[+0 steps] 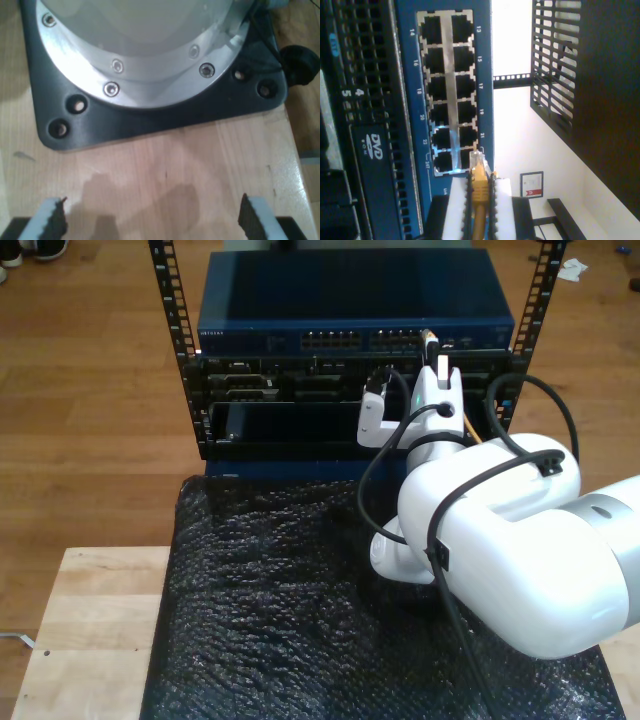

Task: Grab the cable and plug it in

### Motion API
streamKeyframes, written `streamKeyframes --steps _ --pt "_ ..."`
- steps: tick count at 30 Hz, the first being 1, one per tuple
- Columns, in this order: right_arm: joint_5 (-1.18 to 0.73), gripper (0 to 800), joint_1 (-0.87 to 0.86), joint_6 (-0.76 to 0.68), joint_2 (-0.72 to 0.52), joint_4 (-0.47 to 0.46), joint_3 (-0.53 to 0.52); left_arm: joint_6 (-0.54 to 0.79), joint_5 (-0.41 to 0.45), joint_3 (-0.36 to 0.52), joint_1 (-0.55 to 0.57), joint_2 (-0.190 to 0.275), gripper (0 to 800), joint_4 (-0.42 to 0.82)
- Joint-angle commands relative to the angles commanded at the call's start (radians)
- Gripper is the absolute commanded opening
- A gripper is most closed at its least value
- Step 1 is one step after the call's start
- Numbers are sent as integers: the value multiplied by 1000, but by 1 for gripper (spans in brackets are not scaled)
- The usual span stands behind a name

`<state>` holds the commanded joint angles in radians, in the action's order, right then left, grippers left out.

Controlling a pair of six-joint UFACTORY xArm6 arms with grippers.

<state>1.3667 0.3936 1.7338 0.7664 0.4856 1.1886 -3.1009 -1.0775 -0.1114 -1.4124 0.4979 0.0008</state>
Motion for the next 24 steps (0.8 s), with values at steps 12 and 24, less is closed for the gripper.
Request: streamKeyframes --steps 12,24 --pt "2 0 0 -2 2 0 -2 2 0 0 0 0 800 0" --pt "6 0 0 -5 14 0 -2 0 0 0 0 0 800 0"
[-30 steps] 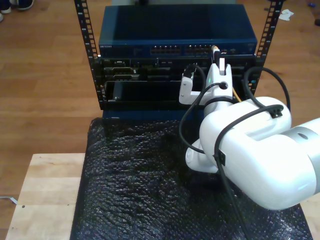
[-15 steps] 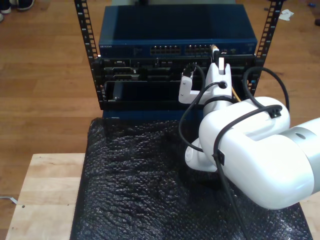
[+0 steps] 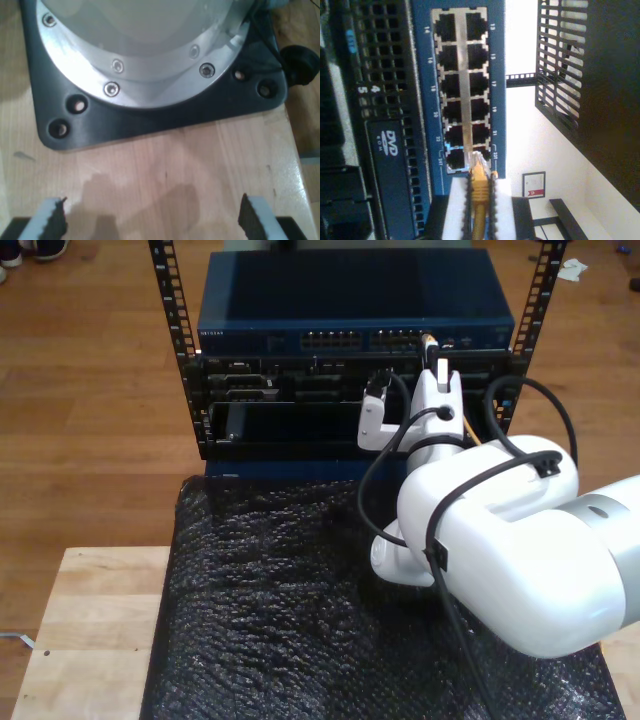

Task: Grab the cable and plug it in

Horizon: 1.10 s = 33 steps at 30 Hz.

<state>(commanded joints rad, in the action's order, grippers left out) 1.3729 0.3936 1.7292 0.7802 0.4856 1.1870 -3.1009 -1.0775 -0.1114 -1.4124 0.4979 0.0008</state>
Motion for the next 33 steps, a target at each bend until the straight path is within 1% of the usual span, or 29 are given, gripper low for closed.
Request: streamKeyframes --steps 22,30,33 --pt "2 0 3 -3 -5 2 6 0 0 0 0 0 800 0" --pt "-5 0 3 -2 12 0 46 0 0 0 0 0 800 0" --pt "-6 0 3 -2 17 0 46 0 0 0 0 0 800 0"
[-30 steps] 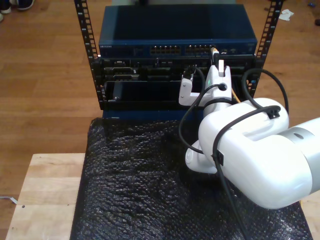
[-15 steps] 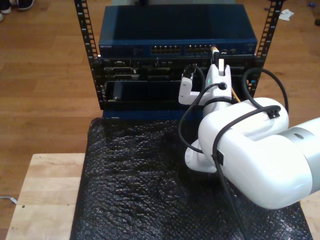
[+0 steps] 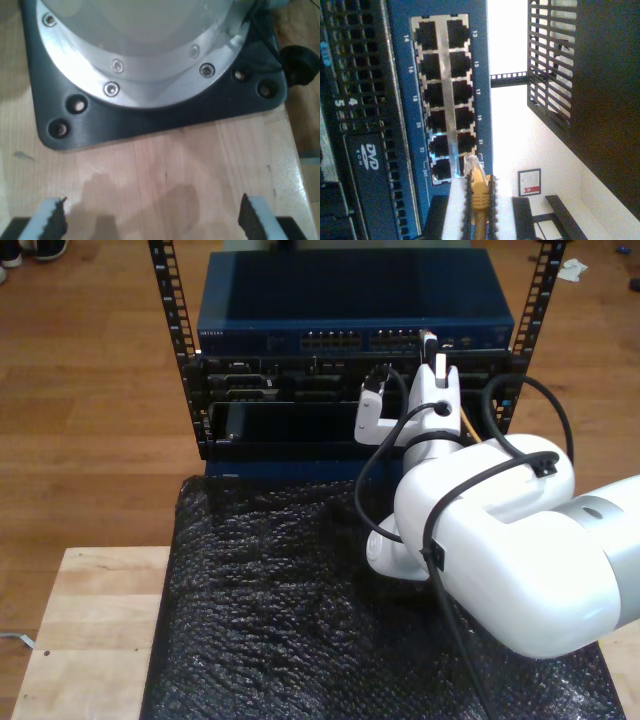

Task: Grab the cable and plug it in

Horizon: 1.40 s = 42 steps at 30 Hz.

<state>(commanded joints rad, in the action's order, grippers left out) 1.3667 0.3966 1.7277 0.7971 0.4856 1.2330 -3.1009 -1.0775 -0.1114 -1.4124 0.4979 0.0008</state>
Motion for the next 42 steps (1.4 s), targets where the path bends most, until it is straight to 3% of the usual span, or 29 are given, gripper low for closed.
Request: streamKeyframes --steps 42 --pt "-6 0 -8 2 17 -3 25 2 0 0 0 0 800 0"
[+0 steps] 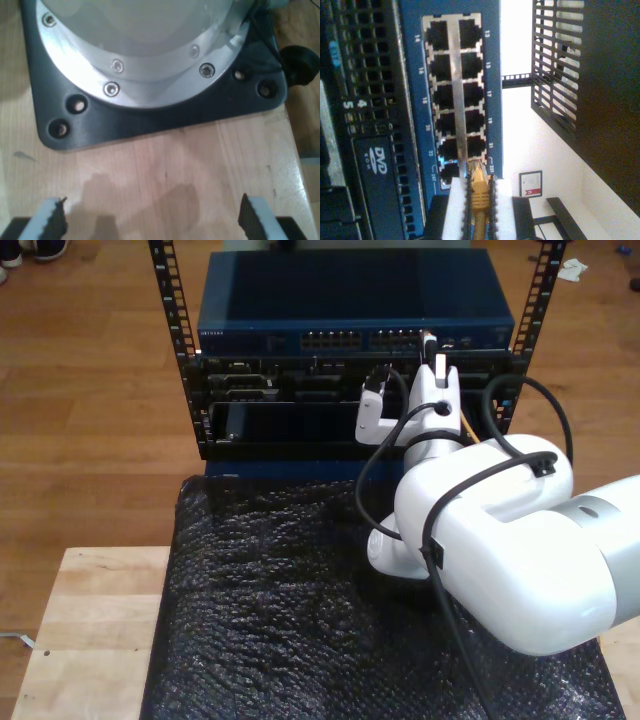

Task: Grab the cable and plug it in

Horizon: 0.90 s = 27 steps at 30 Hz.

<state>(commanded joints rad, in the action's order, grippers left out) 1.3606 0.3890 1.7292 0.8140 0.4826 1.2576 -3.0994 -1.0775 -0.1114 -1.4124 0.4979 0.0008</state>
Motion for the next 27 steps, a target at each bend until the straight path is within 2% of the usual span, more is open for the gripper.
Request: streamKeyframes --steps 23,27 --pt "-34 0 -3 -12 17 2 43 0 0 0 0 0 800 0" --pt "-40 139 -8 -31 12 -3 31 -2 0 0 0 0 800 0"
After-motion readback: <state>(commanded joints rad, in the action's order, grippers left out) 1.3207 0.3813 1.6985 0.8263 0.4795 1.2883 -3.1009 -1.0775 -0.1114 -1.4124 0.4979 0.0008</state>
